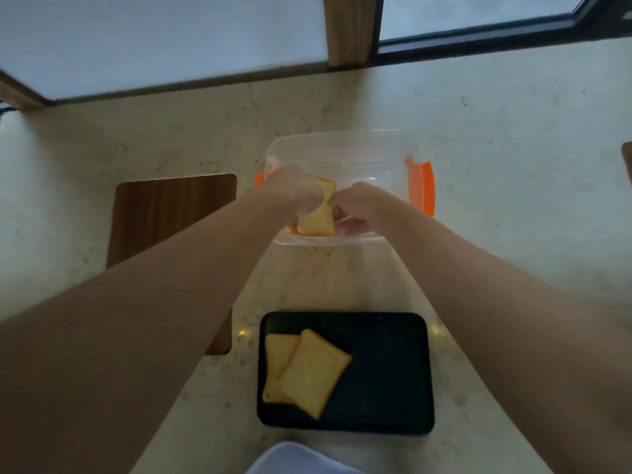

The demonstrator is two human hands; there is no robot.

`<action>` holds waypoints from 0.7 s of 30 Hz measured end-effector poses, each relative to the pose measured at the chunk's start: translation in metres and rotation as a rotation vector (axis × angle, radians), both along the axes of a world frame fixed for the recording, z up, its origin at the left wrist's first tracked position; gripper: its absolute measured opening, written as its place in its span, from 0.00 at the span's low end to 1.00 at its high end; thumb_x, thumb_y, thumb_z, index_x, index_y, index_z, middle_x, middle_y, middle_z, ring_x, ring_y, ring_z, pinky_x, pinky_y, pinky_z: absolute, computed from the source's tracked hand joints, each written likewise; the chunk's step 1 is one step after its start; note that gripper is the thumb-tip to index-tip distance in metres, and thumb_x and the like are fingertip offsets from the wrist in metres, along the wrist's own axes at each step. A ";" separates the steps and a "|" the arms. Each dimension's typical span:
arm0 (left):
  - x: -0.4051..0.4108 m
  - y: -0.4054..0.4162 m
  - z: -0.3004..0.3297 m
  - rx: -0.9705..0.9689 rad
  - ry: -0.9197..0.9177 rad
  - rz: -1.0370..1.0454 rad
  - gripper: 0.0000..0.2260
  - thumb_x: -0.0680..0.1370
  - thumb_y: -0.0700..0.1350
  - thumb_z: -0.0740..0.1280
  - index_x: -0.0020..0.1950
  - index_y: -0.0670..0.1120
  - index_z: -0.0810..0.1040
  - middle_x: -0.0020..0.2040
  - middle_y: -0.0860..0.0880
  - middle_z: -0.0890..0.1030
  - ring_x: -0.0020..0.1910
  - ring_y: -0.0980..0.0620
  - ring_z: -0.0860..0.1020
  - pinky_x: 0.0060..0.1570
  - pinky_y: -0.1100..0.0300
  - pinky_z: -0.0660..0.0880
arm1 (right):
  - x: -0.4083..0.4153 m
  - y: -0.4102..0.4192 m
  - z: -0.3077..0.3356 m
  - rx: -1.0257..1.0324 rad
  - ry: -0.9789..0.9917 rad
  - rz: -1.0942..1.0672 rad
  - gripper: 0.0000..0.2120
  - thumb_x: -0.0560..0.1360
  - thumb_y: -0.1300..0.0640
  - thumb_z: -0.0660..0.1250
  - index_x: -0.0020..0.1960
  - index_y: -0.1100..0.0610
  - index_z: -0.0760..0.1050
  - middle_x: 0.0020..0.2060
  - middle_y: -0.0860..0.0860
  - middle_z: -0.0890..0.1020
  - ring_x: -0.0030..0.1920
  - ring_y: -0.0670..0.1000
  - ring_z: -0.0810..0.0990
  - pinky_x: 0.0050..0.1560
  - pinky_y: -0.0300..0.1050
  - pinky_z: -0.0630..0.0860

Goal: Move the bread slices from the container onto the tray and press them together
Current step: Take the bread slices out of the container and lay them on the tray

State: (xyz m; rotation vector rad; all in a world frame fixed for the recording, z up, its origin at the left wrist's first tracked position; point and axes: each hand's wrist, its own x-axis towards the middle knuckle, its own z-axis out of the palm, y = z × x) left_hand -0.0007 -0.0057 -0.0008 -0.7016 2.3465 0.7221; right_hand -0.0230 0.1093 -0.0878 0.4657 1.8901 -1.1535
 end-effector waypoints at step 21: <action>0.006 0.009 0.035 0.159 0.384 -0.019 0.03 0.75 0.42 0.70 0.42 0.47 0.77 0.42 0.42 0.83 0.41 0.46 0.84 0.45 0.49 0.83 | 0.004 0.017 0.049 -0.187 0.078 -0.149 0.12 0.78 0.52 0.64 0.54 0.60 0.80 0.48 0.55 0.87 0.46 0.53 0.86 0.52 0.51 0.83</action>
